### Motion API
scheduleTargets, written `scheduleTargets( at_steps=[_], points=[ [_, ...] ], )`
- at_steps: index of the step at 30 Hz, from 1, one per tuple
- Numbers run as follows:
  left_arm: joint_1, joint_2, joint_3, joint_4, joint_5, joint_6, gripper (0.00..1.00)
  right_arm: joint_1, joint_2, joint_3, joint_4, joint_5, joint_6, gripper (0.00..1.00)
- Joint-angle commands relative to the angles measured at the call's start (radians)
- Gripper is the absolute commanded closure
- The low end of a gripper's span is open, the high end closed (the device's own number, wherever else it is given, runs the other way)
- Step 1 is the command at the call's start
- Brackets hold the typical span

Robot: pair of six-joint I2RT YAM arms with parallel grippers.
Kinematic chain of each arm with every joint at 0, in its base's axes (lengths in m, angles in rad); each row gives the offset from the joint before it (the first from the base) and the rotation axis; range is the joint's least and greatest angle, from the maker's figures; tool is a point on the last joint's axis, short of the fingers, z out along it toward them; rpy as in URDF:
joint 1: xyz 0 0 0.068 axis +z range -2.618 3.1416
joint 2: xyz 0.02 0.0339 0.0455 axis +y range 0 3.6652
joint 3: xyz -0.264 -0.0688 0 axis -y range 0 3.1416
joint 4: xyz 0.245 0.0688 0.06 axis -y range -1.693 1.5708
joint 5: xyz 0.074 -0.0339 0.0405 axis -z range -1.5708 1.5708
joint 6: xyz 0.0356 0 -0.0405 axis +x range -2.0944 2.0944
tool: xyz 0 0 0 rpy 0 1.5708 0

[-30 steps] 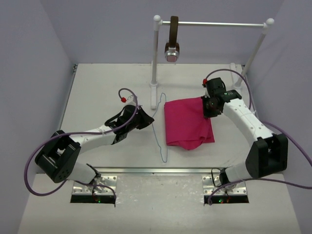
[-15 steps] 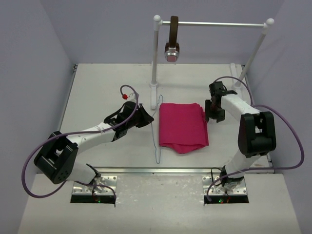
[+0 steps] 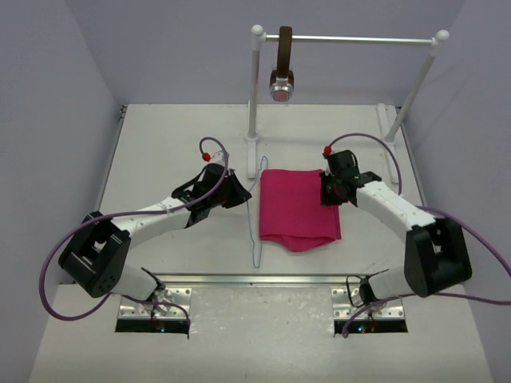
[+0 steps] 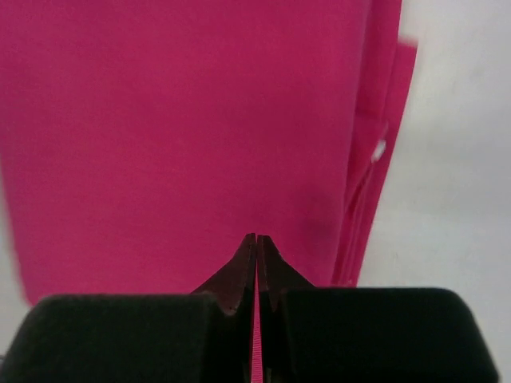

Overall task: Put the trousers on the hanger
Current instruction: Place the trousers on the hanger, then place the hanger at the clothesline.

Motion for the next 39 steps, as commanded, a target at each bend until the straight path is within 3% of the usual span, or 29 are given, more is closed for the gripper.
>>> scheduleTargets(
  at_steps=[1, 5, 7, 13, 16, 21, 23, 26, 29, 32, 34, 35, 37, 39],
  points=[
    [0.005, -0.004, 0.036, -0.053, -0.04, 0.001, 1.0, -0.057, 0.198, 0.032, 0.024, 0.068, 0.054, 1.0],
    [0.006, -0.024, 0.035, -0.096, -0.066, -0.002, 1.0, -0.151, 0.207, -0.084, 0.083, -0.057, 0.117, 0.99],
    [0.005, -0.025, 0.032, -0.094, -0.066, 0.002, 1.0, -0.148, 0.169, -0.117, 0.108, -0.128, 0.114, 0.91],
    [0.003, -0.031, 0.029, -0.089, -0.035, 0.0, 1.0, -0.115, -0.019, 0.038, 0.049, -0.104, 0.087, 0.82],
    [0.002, -0.032, 0.026, -0.077, -0.016, 0.0, 1.0, -0.115, 0.068, 0.198, 0.014, -0.063, 0.038, 0.75],
    [-0.006, -0.025, 0.031, -0.079, 0.0, 0.004, 1.0, -0.138, 0.366, 0.35, -0.052, -0.002, -0.017, 0.75],
    [-0.006, -0.036, 0.04, -0.104, -0.014, 0.002, 1.0, -0.161, 0.443, 0.323, -0.09, 0.006, 0.0, 0.78],
    [-0.006, -0.053, 0.055, -0.133, -0.045, 0.011, 1.0, -0.176, 0.396, 0.207, -0.007, 0.004, 0.023, 0.77],
    [-0.006, -0.065, 0.065, -0.147, -0.043, 0.015, 1.0, -0.197, 0.387, 0.193, 0.004, 0.02, 0.032, 0.74],
    [-0.006, -0.078, 0.061, -0.149, -0.028, 0.018, 1.0, -0.242, 0.386, 0.236, -0.015, 0.042, 0.06, 0.66],
    [-0.006, -0.082, 0.059, -0.151, -0.015, 0.03, 1.0, -0.271, 0.344, 0.287, -0.044, 0.027, 0.075, 0.54],
    [-0.006, -0.082, 0.06, -0.154, -0.015, 0.034, 1.0, -0.269, 0.339, 0.29, -0.054, 0.025, 0.074, 0.53],
    [-0.009, -0.094, 0.066, -0.158, -0.002, 0.036, 1.0, -0.187, 0.203, 0.328, -0.07, 0.038, 0.016, 0.46],
    [-0.016, -0.101, 0.081, -0.167, 0.007, 0.029, 1.0, -0.014, 0.087, 0.321, -0.08, 0.122, -0.039, 0.26]
  ],
)
